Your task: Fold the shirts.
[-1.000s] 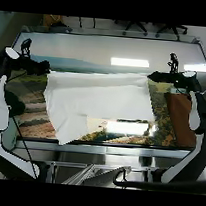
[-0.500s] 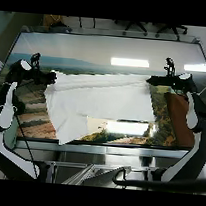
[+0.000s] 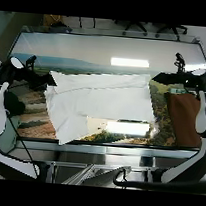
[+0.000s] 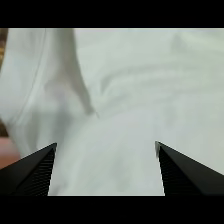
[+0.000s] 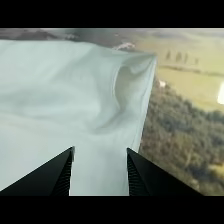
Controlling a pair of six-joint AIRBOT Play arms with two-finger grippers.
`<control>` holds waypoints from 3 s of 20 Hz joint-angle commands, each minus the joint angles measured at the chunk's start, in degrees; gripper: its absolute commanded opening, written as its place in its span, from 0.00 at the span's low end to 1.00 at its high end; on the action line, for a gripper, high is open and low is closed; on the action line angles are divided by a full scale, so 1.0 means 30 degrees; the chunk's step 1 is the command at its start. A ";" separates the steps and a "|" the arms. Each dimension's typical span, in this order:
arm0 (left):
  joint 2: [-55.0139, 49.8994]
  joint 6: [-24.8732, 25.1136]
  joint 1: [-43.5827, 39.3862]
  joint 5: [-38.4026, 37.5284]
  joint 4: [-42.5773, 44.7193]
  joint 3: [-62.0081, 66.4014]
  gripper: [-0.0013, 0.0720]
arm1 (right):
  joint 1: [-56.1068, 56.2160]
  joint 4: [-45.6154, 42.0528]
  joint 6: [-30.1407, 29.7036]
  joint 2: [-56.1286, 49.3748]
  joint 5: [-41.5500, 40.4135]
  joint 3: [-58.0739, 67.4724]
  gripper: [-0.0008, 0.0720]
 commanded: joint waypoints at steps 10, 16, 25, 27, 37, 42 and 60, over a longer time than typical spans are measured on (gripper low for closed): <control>0.9908 -0.0022 0.0947 0.2805 -0.2543 -1.7456 0.97 | -0.3300 -0.1253 0.2040 0.3657 0.3716 -0.9406 0.54; 0.9187 0.0750 -0.0699 0.7570 -0.5523 -1.9475 0.97 | -0.2965 -0.1253 0.1792 0.3548 0.2266 -1.0710 0.74; 0.8910 0.1581 -0.0976 0.3818 -0.4852 -1.4600 0.04 | -0.1413 -0.2441 0.1800 0.2361 0.3840 -1.0732 0.60; 0.9690 0.1581 -0.0845 0.2973 -0.4568 -1.3974 0.04 | -0.0641 -0.2186 0.1486 0.2470 0.4677 -1.0732 0.26; 1.7041 -0.0612 -0.0838 -0.4830 0.1712 -1.3129 0.04 | -0.0080 -0.7373 0.6441 0.6878 0.7074 -1.0739 0.04; 1.7864 -0.0328 -0.0845 -0.3621 0.1654 -1.3100 0.04 | 0.0073 -0.5821 0.6258 0.8881 0.5559 -1.0739 0.04; 0.0663 0.1137 -0.1217 0.1035 0.1078 -0.1639 0.97 | 0.0831 0.4612 -0.3803 0.2455 -0.4983 -1.0418 0.34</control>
